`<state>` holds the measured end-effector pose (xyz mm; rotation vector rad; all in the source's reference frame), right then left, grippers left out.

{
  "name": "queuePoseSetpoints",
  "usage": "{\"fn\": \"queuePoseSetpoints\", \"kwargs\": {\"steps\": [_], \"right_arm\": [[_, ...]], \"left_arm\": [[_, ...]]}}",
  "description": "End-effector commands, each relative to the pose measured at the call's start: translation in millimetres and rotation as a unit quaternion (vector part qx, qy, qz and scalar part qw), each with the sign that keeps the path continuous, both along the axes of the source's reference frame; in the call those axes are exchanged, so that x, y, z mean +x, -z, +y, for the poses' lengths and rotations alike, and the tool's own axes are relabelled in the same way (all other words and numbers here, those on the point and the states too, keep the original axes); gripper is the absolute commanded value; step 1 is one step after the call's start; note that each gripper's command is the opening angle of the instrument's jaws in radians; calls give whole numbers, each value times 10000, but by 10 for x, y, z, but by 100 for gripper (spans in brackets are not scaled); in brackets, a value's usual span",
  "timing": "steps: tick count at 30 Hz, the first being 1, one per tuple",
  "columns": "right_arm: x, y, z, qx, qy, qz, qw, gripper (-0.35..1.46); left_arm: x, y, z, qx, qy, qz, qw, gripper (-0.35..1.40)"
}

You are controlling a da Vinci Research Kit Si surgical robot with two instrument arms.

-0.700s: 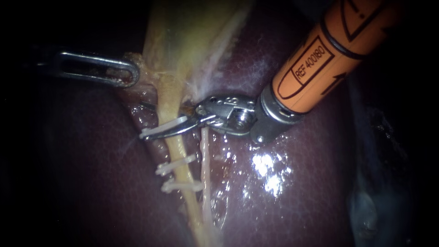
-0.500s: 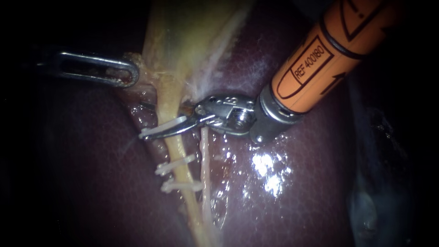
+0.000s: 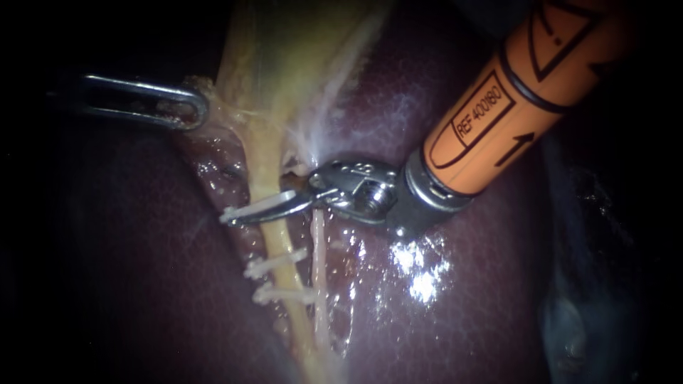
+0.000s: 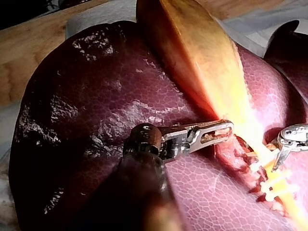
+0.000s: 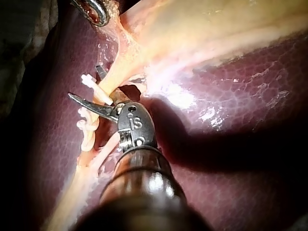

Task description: Go to the cutting position left tube

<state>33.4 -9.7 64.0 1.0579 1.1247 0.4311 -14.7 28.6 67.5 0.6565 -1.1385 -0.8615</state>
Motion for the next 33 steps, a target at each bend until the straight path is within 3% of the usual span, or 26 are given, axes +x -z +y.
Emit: {"fn": "queuePoseSetpoints", "kwargs": {"steps": [1, 6, 11, 17, 22, 25, 33], "right_arm": [[1, -3, -6, 68, 68, -30, 9999, 134], [6, -7, -25, 372, 322, -56, 9988, 130], [13, -5, -29, 500, 472, 35, 9976, 129], [21, -6, -26, 782, 244, 625, 9947, 130], [30, -7, -24, 1107, 87, 1243, 9860, 130], [34, -6, -23, 1216, 54, 1486, 9814, 129], [34, 1, -15, 1298, 21, 1600, 9785, 127]], "left_arm": [[0, 0, 0, 4, -5, -6, 10000, -35], [1, 2, 1, 9, -7, -9, 10000, -35], [1, 3, 2, 14, -7, -10, 10000, -35], [1, 4, 2, 11, 3, -2, 10000, -35], [3, 4, 3, 14, 1, -4, 10000, -35], [4, 4, 4, 13, 9, 3, 10000, -35], [5, 3, 5, 10, 19, 11, 10000, -35]]}}
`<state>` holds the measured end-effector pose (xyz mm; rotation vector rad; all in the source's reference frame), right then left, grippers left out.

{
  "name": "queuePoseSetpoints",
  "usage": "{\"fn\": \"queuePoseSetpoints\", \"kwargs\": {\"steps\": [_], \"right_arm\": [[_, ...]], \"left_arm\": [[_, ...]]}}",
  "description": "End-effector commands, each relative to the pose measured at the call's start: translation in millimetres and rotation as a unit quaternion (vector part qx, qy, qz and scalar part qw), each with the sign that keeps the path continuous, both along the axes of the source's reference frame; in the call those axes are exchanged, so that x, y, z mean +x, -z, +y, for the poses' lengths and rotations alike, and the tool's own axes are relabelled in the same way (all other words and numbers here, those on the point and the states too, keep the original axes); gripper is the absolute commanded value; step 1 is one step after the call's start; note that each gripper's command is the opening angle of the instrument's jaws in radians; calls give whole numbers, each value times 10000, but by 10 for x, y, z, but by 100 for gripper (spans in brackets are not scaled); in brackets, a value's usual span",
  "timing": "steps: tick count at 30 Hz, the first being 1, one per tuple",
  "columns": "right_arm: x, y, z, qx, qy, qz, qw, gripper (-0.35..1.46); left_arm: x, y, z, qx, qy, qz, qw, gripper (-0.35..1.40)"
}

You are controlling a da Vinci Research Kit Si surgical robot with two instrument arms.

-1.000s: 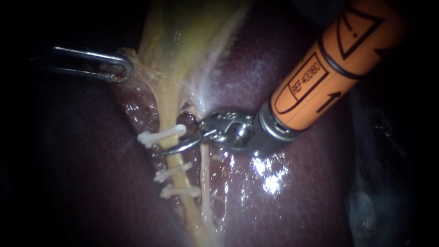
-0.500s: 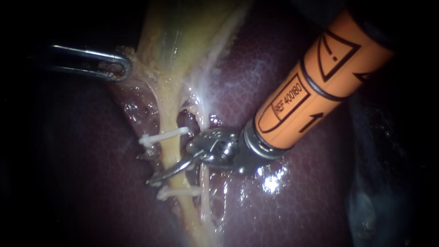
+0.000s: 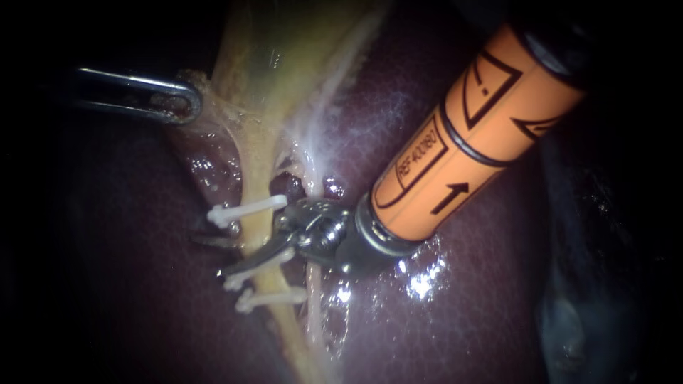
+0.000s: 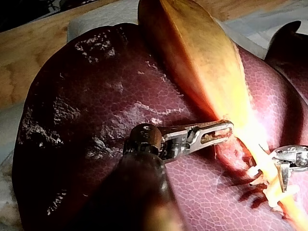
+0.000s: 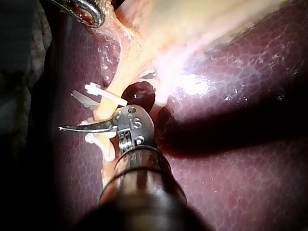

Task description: Go to the cutting position left tube

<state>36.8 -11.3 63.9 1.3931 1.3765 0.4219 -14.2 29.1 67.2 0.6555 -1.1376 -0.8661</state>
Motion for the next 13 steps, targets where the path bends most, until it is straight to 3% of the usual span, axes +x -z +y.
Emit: {"fn": "queuePoseSetpoints", "kwargs": {"steps": [1, 13], "right_arm": [[-1, 1, 2, 6, 5, 1, 10000, 127], [-1, 3, 5, 17, -33, -23, 10000, 129]], "left_arm": [[0, -1, 0, -1, 2, 1, 10000, -35], [0, -1, 0, 0, 1, 1, 10000, -35]]}}
